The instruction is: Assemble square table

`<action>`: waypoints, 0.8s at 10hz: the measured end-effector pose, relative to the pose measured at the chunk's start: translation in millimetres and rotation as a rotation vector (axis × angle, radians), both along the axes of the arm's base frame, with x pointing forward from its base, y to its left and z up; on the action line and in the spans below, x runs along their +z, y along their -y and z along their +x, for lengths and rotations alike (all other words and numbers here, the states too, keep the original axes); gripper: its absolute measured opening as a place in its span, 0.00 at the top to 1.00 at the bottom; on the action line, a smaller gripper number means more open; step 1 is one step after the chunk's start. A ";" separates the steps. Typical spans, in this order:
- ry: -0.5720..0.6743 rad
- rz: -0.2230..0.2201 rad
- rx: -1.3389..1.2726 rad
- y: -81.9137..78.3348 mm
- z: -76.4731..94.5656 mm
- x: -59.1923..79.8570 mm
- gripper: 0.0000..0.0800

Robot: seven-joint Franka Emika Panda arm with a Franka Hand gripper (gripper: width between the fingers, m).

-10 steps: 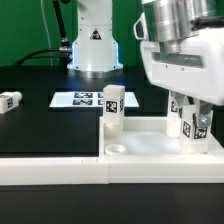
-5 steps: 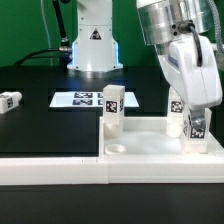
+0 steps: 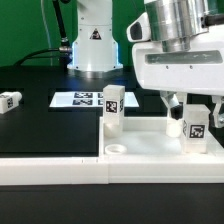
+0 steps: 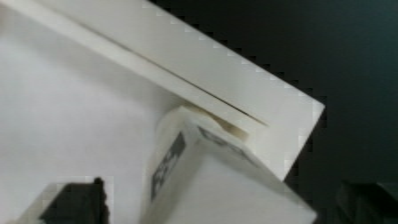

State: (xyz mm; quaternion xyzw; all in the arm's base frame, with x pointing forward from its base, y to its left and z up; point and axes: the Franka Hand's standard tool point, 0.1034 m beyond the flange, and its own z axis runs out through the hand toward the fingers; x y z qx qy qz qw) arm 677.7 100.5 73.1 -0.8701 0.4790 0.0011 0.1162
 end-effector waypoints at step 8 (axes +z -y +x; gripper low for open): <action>0.093 -0.190 0.686 -15.2 1.3 -2.0 0.35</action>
Offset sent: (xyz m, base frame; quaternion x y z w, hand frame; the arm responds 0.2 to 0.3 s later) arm 0.0195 0.0076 0.0136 -0.0672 0.0504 -0.4582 0.8849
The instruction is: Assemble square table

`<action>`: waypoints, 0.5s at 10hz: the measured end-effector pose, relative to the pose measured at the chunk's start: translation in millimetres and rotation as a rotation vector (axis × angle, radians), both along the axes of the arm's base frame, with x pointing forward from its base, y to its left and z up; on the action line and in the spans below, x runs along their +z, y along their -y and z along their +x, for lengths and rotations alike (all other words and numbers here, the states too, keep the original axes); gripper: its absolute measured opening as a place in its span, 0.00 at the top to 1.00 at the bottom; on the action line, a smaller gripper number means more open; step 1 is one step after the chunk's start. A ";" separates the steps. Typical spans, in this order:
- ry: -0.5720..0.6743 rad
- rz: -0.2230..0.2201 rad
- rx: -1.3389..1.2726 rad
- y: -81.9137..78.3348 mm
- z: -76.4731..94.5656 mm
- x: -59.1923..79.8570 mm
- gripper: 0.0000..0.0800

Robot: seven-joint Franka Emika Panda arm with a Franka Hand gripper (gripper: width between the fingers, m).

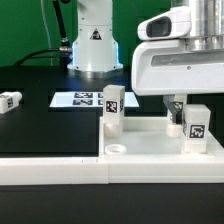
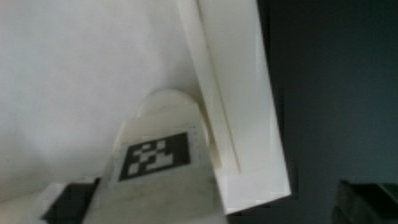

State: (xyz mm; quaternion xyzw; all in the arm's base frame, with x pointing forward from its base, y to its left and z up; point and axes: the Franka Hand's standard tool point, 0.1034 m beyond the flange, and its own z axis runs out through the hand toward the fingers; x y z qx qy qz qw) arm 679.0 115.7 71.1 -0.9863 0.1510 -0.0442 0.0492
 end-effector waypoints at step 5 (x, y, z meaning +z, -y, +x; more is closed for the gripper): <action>-0.021 0.004 -0.265 18.1 1.2 -1.7 0.60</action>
Offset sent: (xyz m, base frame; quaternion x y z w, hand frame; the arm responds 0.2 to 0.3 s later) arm 0.0000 0.0000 0.0000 0.0000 0.0000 0.1296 0.9916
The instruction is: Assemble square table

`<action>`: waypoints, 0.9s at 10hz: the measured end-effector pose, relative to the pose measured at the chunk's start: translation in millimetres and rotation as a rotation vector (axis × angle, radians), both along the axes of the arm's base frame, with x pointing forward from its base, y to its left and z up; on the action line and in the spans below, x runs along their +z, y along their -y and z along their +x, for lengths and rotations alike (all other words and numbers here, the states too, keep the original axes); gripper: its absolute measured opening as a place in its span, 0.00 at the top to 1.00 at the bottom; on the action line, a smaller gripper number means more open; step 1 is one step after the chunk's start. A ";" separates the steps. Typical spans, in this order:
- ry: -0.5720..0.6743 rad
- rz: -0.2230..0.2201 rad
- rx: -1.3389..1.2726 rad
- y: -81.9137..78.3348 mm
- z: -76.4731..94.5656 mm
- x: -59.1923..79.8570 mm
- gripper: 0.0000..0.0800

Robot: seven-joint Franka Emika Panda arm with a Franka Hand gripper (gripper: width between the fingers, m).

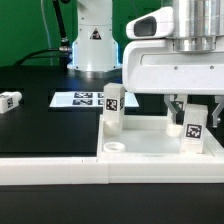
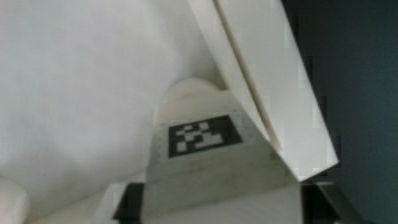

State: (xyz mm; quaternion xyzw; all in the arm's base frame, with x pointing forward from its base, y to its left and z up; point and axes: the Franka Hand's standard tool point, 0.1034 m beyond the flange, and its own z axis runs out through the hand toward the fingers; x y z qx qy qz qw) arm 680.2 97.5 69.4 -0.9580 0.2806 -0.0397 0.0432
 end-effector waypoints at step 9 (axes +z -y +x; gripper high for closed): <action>-0.024 -0.020 -0.208 18.7 -3.1 -0.4 0.25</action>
Offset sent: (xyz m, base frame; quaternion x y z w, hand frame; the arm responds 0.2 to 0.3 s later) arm -0.0010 0.0070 -0.0033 -0.0010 0.0216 0.1224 0.9922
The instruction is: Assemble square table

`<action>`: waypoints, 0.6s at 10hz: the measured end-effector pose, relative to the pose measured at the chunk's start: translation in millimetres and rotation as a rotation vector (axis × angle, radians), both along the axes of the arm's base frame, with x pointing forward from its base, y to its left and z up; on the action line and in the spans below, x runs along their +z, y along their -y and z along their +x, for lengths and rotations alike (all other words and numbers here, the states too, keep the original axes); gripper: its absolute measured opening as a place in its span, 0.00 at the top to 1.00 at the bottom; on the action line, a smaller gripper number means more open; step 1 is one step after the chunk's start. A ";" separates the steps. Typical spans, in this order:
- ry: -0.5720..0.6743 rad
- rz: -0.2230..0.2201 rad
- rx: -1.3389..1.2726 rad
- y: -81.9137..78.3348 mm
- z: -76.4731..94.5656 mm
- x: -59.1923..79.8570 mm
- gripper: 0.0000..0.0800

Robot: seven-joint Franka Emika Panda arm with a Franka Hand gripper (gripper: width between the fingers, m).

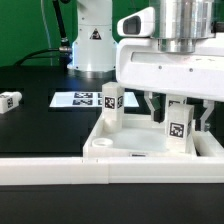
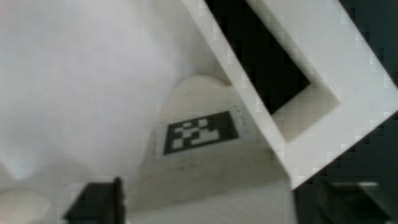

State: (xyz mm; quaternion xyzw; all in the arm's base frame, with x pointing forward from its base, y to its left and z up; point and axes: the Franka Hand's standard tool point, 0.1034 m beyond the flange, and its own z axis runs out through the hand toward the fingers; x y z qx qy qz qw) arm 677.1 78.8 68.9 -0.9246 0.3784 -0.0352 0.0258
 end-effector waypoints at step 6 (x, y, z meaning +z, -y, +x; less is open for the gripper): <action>0.009 0.023 0.024 14.2 6.8 38.5 0.19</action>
Offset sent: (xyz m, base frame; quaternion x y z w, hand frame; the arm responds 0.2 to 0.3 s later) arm 0.0039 -0.0100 0.0071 -0.0130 -0.0249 0.0669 0.9974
